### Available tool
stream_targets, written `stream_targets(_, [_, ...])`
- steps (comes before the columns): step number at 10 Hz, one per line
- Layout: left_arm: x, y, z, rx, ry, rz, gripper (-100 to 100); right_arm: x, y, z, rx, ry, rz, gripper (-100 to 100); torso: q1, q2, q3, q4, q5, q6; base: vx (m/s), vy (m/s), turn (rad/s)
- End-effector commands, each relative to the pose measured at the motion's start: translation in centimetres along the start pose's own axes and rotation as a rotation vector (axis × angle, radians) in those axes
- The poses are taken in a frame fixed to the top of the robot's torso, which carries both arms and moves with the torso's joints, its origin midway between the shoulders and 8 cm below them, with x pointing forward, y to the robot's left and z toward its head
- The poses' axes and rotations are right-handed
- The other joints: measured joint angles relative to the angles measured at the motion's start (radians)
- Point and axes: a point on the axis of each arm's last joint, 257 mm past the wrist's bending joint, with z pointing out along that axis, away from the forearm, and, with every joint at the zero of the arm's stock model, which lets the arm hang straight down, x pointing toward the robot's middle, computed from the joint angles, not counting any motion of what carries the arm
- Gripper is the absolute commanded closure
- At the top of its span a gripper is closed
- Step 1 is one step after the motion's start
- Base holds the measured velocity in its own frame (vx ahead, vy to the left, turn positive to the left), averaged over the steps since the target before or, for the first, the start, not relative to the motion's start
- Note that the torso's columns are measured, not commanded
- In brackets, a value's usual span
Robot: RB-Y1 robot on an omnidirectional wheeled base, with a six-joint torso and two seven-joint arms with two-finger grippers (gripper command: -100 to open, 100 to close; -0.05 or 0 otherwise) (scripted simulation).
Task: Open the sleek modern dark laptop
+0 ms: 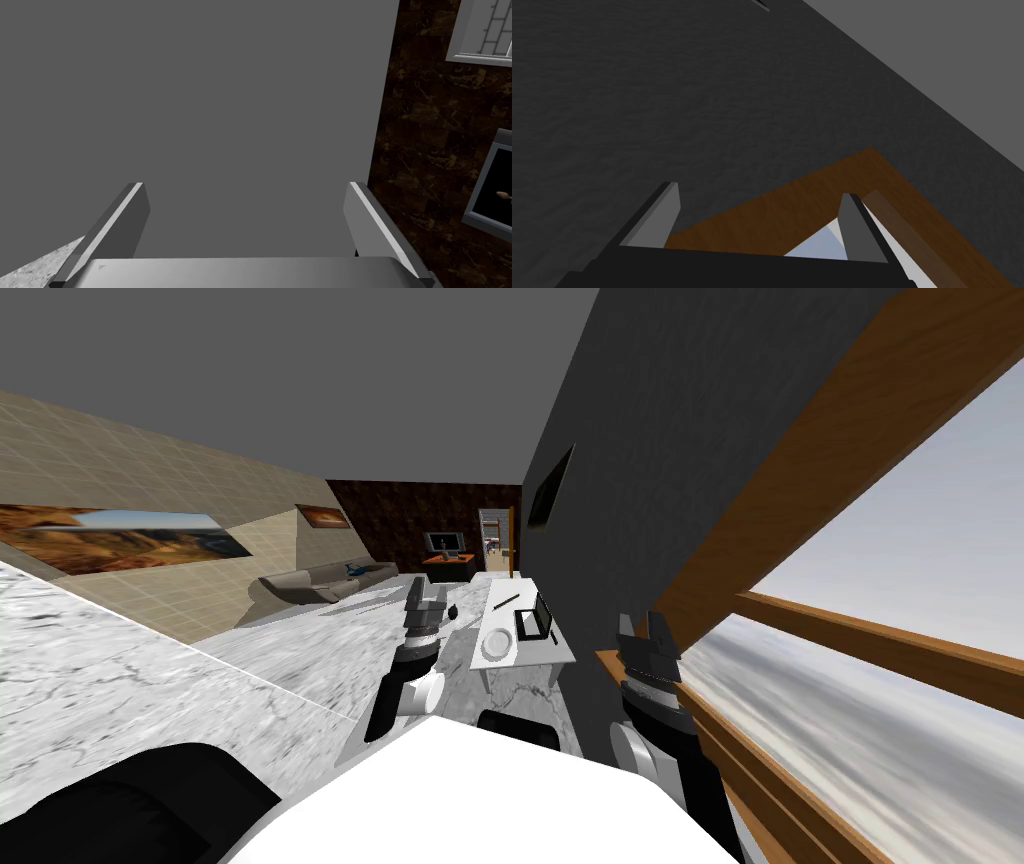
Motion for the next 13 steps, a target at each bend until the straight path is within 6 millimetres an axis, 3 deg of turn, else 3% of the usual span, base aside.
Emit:
stream_targets(1, [0.0, 0.0, 0.0, 0.000, 0.000, 0.000, 0, 0.0, 0.0, 0.0, 0.000, 0.000, 0.000, 0, 0.000, 0.040, -0.082, 0.041, 0.000, 0.000, 0.000, 0.000, 0.000])
stream_targets(9, [0.0, 0.0, 0.0, 0.000, 0.000, 0.000, 0, 0.0, 0.0, 0.0, 0.000, 0.000, 0.000, 0, 0.000, 0.618, -1.234, 0.617, 0.000, 0.000, 0.000, 0.000, 0.000])
stream_targets(10, [0.0, 0.0, 0.0, 0.000, 0.000, 0.000, 0, 0.5, -0.5, 0.0, 0.005, 0.045, -0.057, -100, 0.000, 0.691, -1.382, 0.691, 0.000, 0.000, 0.013, -0.001, 0.042])
stream_targets(13, [0.0, 0.0, 0.0, 0.000, 0.000, 0.000, 0, 1.3, -1.8, 0.0, 0.018, 0.103, -0.177, -100, 0.000, 0.736, -1.475, 0.737, 0.000, 0.000, 0.016, -0.005, 0.043])
